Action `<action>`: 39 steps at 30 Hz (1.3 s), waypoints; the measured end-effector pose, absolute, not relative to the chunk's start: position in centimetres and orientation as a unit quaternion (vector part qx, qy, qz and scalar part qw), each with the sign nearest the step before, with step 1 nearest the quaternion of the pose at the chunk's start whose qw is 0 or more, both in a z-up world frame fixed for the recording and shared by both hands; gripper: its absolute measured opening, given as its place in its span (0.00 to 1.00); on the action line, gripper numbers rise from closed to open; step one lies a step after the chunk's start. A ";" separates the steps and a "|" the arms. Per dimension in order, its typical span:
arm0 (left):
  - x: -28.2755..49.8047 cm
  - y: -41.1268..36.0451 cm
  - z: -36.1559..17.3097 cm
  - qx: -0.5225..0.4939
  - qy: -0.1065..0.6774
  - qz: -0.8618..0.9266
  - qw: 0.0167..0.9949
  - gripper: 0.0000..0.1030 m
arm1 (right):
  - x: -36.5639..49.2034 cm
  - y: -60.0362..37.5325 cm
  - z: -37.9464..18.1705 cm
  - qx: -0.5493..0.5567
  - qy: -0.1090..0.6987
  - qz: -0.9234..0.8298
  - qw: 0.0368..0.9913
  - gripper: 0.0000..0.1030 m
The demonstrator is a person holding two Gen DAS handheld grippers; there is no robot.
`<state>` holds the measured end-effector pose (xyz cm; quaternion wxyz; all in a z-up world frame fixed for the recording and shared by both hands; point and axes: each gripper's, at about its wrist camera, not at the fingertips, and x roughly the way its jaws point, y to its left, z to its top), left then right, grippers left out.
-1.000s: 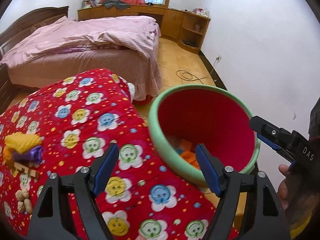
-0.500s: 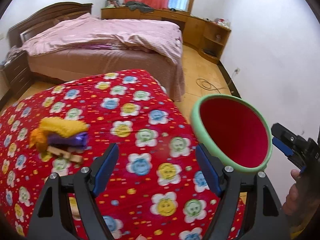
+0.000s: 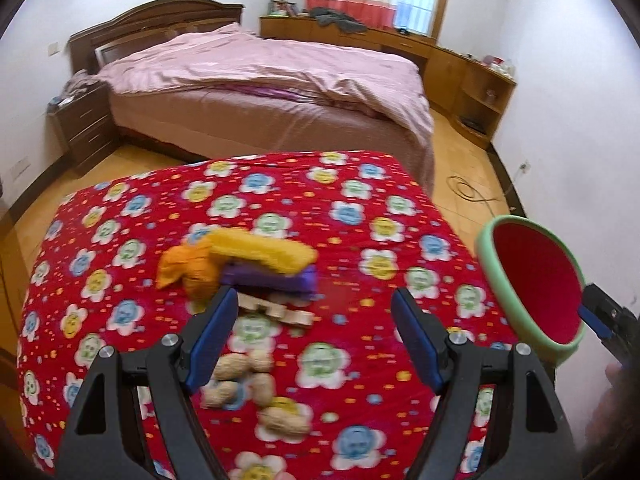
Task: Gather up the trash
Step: 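Move both tools back over the remaining trash on the bedspread, then grasp the orange cloth with the left tool while the right tool approaches the yellow brush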
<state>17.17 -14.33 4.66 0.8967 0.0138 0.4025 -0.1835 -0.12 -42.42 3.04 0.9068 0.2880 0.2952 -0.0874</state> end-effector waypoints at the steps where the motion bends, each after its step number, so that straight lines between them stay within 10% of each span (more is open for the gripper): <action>1: 17.5 -13.8 4.6 0.011 0.404 -0.178 0.897 0.76 | 0.1 -42.1 3.0 0.286 0.298 -0.086 0.906 0.85; 33: 26.3 -6.6 -1.0 -0.025 0.452 -0.123 0.883 0.71 | 7.4 -35.0 1.1 0.235 0.359 -0.047 0.902 0.85; 39: 26.5 -7.9 -1.8 -0.031 0.460 -0.141 0.876 0.56 | 8.3 -34.3 1.0 0.229 0.364 -0.040 0.902 0.85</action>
